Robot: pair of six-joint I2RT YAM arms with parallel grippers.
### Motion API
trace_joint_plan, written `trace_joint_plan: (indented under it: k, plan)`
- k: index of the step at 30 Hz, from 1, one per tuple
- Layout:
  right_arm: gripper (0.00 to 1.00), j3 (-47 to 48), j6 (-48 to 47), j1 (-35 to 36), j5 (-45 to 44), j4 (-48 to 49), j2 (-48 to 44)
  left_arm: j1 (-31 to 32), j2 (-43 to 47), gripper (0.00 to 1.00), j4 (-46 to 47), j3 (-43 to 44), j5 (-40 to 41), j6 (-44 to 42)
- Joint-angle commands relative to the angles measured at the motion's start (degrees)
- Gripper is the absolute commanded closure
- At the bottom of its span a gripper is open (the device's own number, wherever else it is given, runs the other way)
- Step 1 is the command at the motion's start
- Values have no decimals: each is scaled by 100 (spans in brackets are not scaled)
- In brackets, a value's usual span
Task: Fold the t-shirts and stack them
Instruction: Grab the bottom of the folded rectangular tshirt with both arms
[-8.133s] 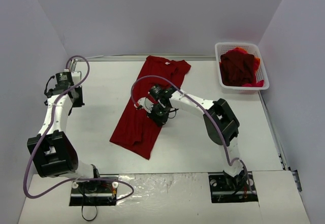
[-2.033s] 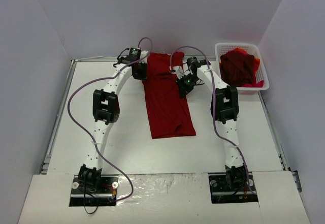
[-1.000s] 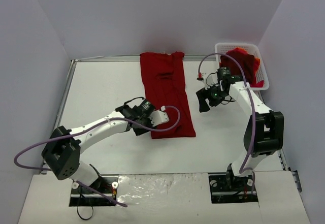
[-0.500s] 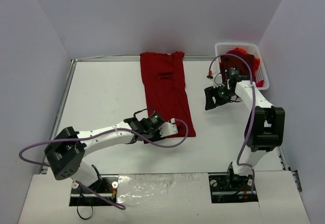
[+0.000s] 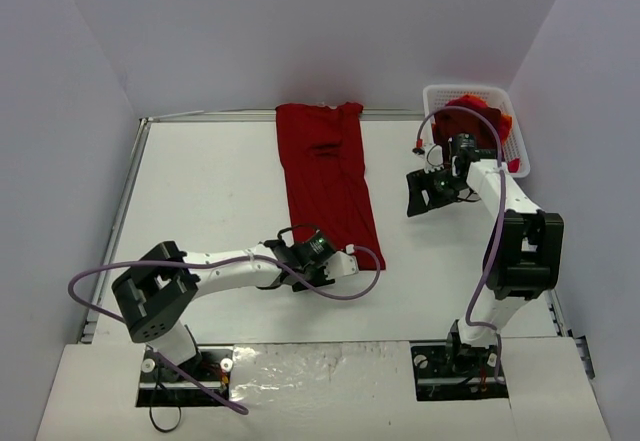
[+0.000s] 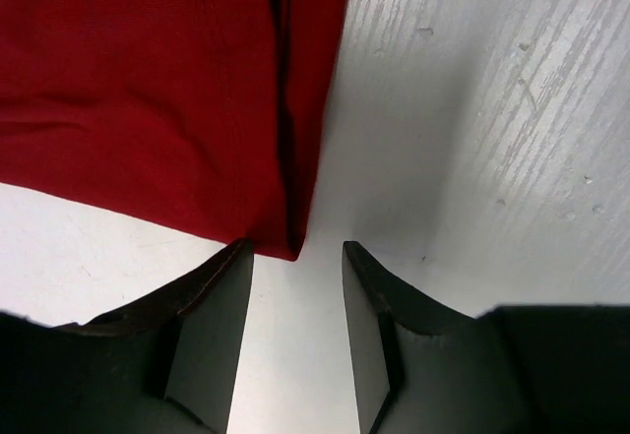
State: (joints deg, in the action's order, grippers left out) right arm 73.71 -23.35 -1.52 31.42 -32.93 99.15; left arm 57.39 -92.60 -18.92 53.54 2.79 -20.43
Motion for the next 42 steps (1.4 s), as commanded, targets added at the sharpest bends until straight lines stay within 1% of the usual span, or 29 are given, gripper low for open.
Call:
trace_joint_plan:
  k: [1, 8, 15, 16, 19, 21, 22, 26, 27, 30, 31, 32, 33, 36, 37, 42]
  plan:
    - [36, 161, -2, -50, 57, -100, -81, 36, 49, 60, 99, 113, -33, 127]
    - [36, 117, -81, -41, 189, -117, -151, 36, -74, 61, 485, -1, 564, 162]
    - [36, 91, -126, -50, 277, -135, -186, 45, -320, 62, 565, 51, 785, 206]
    - [36, 82, -134, -42, 268, -135, -186, 45, -338, 64, 512, 69, 767, 197]
    - [36, 91, -152, -41, 260, -179, -195, 45, -443, 86, 381, 139, 750, 214]
    - [36, 91, -161, -41, 268, -196, -230, 45, -522, 95, 310, 183, 732, 223]
    - [36, 91, -178, -41, 268, -205, -221, 45, -540, 97, 257, 201, 723, 232]
    - [37, 108, -213, -33, 233, -258, -221, 45, -462, 98, 160, 271, 662, 232]
    - [40, 126, -248, -33, 250, -293, -221, 45, -391, 98, 125, 289, 627, 232]
    - [43, 284, -766, 116, 321, -810, -273, 10, 4, 98, -50, 324, 399, 232]
    - [43, 310, -906, 117, 295, -1055, -326, -34, 109, 98, -51, 324, 320, 215]
    - [43, 310, -1099, 273, 268, -1110, -396, -69, 328, 98, -51, 298, 284, 197]
    - [40, 284, -1206, 345, 207, -1206, -580, -104, 417, 98, -25, 254, 240, 188]
    - [37, 144, -1626, 372, 338, -1277, -923, -403, 672, 98, -68, 227, -76, 284]
    - [37, 100, -1724, 363, 382, -1278, -985, -630, 716, 98, -77, 227, -311, 346]
    - [39, -198, -2277, 363, 777, -1243, -1030, -1053, 769, 98, -112, 271, -867, 530]
